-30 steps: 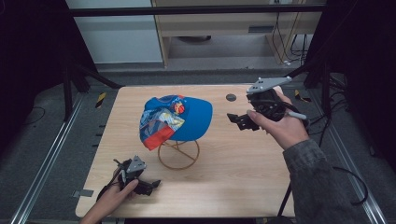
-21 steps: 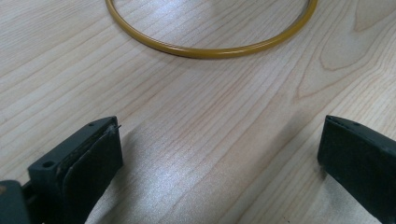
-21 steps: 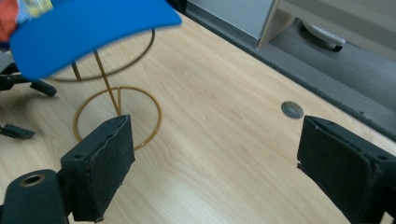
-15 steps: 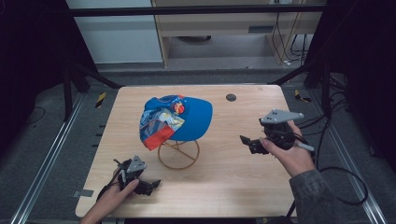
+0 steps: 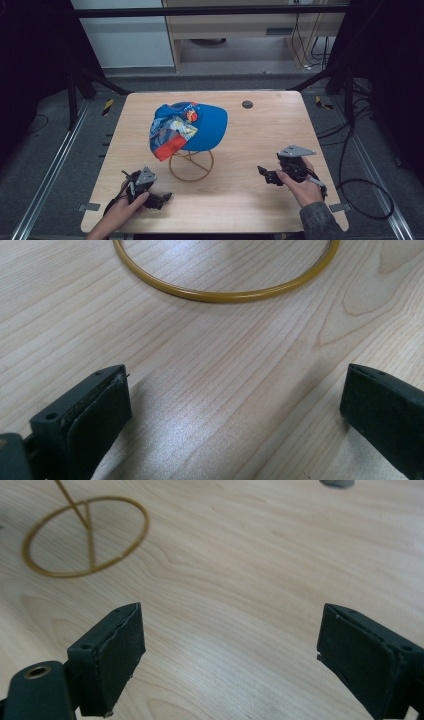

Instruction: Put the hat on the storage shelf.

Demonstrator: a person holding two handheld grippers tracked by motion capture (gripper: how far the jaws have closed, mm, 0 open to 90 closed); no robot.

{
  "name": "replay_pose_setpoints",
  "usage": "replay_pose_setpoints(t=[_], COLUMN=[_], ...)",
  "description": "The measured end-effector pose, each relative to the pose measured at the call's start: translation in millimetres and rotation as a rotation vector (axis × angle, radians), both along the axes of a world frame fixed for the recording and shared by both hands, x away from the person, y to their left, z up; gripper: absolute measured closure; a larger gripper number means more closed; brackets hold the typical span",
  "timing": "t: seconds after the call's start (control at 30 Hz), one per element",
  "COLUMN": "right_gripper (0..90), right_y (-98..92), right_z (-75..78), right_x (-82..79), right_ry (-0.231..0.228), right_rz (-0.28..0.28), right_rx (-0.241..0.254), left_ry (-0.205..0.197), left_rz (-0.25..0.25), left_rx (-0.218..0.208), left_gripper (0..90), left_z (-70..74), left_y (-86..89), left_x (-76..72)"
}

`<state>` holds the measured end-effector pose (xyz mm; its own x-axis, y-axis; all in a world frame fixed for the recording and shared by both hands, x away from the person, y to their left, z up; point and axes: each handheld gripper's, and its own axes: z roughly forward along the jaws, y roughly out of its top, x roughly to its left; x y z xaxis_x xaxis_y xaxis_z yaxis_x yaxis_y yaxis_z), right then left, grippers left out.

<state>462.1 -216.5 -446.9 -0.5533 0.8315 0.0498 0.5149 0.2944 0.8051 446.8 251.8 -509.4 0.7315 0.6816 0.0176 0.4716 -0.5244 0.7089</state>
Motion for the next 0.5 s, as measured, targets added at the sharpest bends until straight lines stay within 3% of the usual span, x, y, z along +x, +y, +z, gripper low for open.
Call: replay_pose_setpoints(t=[0.17,0.37,0.5], right_gripper=[11.4,10.0,8.9], right_y=[3.6,10.4,14.3], right_z=[-30.3,-56.2,-63.2], right_x=[4.3,6.1,5.8], right_ry=[0.061,0.114,0.083], right_rz=[-0.041,-0.073,-0.089], right_rx=[-0.011,-0.056,-0.094], left_ry=[0.000,-0.001,-0.001], left_rz=[0.000,0.001,0.001], left_rx=[-0.001,-0.002,-0.001], left_gripper=[0.0,0.0,0.0], left_z=[-0.1,-0.2,-0.1], left_y=[0.0,-0.1,-0.1], left_x=[0.0,0.0,0.0])
